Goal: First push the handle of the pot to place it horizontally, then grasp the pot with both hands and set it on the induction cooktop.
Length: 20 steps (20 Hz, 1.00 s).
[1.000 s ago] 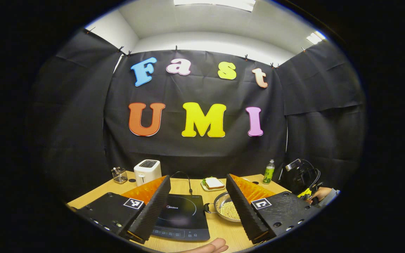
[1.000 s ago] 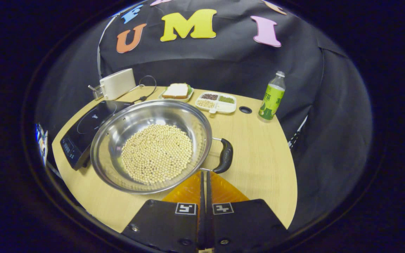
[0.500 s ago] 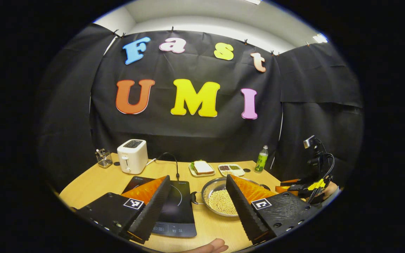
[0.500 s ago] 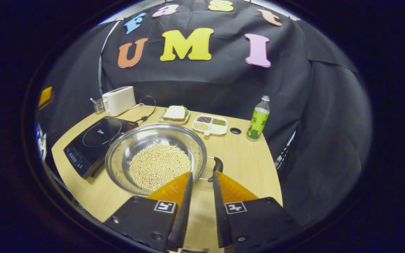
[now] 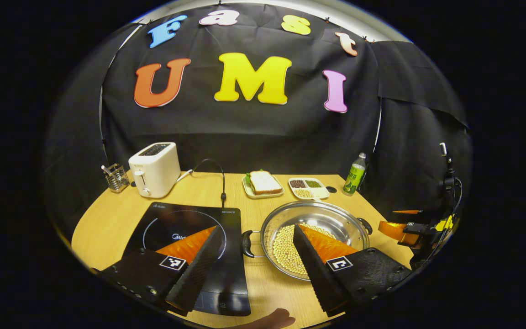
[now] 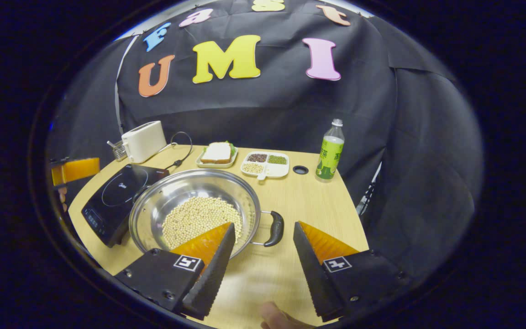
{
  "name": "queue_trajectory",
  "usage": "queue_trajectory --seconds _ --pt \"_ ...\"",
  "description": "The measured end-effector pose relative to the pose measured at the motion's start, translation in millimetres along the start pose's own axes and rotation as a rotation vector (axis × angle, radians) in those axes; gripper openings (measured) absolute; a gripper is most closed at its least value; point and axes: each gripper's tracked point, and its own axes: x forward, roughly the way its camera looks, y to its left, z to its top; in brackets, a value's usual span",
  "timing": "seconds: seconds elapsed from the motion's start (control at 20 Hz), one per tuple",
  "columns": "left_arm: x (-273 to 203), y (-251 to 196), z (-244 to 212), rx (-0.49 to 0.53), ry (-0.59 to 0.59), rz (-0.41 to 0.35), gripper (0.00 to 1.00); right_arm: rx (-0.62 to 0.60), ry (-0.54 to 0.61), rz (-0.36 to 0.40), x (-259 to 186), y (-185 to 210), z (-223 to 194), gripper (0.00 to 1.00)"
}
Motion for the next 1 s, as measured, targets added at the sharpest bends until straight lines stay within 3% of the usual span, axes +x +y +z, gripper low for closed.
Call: queue_trajectory --seconds 0.55,0.8,1.0 --pt "74 4 -53 -0.024 0.244 0.018 0.95 0.090 0.073 0.022 45 -9 -1 0.82" --pt "90 7 -61 -0.012 0.275 0.030 0.93 0.111 0.117 0.021 69 -11 -12 0.82" --pt "98 8 -67 -0.022 0.296 0.030 0.81 0.163 0.179 0.042 83 -6 -22 0.78"
